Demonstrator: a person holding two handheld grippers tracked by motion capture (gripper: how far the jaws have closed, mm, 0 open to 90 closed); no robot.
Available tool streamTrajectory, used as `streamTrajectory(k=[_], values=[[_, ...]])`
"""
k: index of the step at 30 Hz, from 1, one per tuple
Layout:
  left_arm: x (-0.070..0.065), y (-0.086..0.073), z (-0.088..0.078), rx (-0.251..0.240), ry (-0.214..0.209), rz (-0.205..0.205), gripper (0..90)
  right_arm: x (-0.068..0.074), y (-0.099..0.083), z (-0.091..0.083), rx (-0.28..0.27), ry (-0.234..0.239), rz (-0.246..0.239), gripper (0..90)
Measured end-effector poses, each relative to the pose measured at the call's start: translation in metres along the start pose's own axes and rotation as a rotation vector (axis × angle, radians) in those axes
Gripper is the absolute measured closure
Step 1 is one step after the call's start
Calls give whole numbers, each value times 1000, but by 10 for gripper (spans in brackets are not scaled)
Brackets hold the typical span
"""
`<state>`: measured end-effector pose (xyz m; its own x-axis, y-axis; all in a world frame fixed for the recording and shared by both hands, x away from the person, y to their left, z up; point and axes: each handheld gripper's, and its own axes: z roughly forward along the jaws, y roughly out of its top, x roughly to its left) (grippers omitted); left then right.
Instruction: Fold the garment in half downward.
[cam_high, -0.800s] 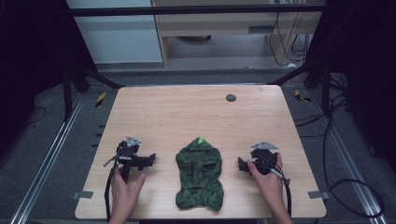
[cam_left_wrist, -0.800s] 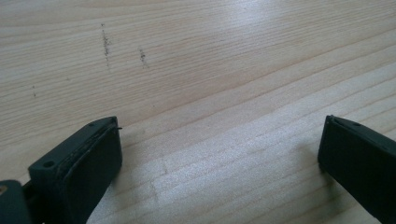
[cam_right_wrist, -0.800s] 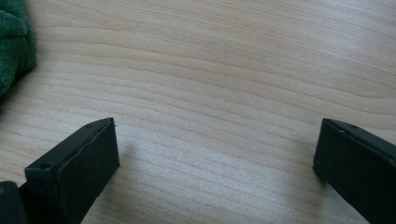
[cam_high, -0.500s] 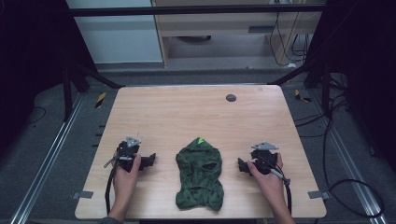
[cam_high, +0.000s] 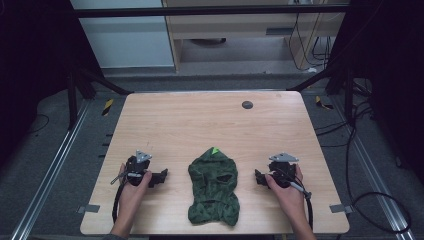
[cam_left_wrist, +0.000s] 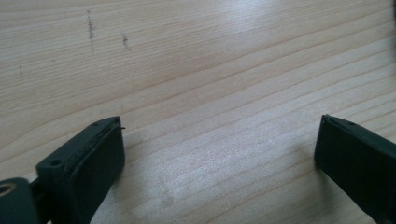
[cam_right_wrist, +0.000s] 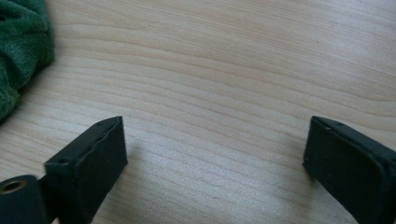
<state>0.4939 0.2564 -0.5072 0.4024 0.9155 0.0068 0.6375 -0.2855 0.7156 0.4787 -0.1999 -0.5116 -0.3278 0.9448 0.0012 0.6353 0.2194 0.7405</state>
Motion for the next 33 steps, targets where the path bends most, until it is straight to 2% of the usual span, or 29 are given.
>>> streamTrajectory(k=[3, 4, 6, 9, 10, 13, 15, 17, 18, 19, 20, 21, 22, 24, 25, 26, 27, 29, 31, 32, 33], values=[[-1, -1, -1, -19, -19, 3, 27, 0, 0, -1, -12, 3, -9, 170], [-3, -1, -1, -38, -24, 2, 26, 2, 1, -1, -16, 15, -14, 210], [-5, 0, -3, -54, -31, 7, 27, 4, 1, -2, -15, 33, -14, 230], [-8, 2, -4, -50, -46, 11, 43, 6, 3, -3, -19, 40, -28, 242], [-11, 4, -6, -48, -62, 21, 43, 9, 4, -4, -22, 50, -30, 244], [-17, 8, -8, -51, -73, 34, 43, 14, 7, -7, -35, 81, -38, 268], [-19, 9, -7, -61, -81, 27, 42, 15, 7, -7, -39, 84, -49, 287], [-23, 11, -8, -74, -110, 21, 41, 17, 9, -8, -48, 100, -51, 339], [-29, 15, -7, -82, -133, 35, 45, 21, 12, -8, -47, 122, -52, 409], [-29, 15, -7, -82, -133, 35, 47, 21, 12, -8, -47, 122, -52, 409], [-35, 20, -6, -85, -156, 49, 54, 25, 16, -8, -31, 163, -71, 472], [-38, 24, -6, -77, -166, 68, 64, 28, 18, -8, -30, 170, -96, 490], [-38, 24, -6, -77, -166, 68, 75, 28, 18, -8, -30, 170, -96, 490], [-42, 39, 0, -66, -190, 86, 84, 34, 27, -6, -16, 200, -122, 539], [-42, 39, 0, -66, -190, 86, 104, 34, 27, -6, -16, 200, -122, 539], [-44, 50, 2, -65, -204, 100, 128, 38, 34, -5, -10, 214, -141, 575], [-44, 50, 2, -65, -204, 100, 133, 38, 34, -5, -10, 214, -141, 575], [-48, 63, 8, -40, -241, 118, 165, 43, 45, 0, 1, 254, -164, 613], [-50, 67, 9, -32, -250, 130, 184, 45, 48, 1, 2, 254, -178, 630], [-55, 72, 13, -14, -259, 163, 206, 48, 54, 4, 12, 267, -192, 671], [-58, 74, 16, -3, -267, 167, 220, 50, 56, 5, 18, 275, -193, 696]])
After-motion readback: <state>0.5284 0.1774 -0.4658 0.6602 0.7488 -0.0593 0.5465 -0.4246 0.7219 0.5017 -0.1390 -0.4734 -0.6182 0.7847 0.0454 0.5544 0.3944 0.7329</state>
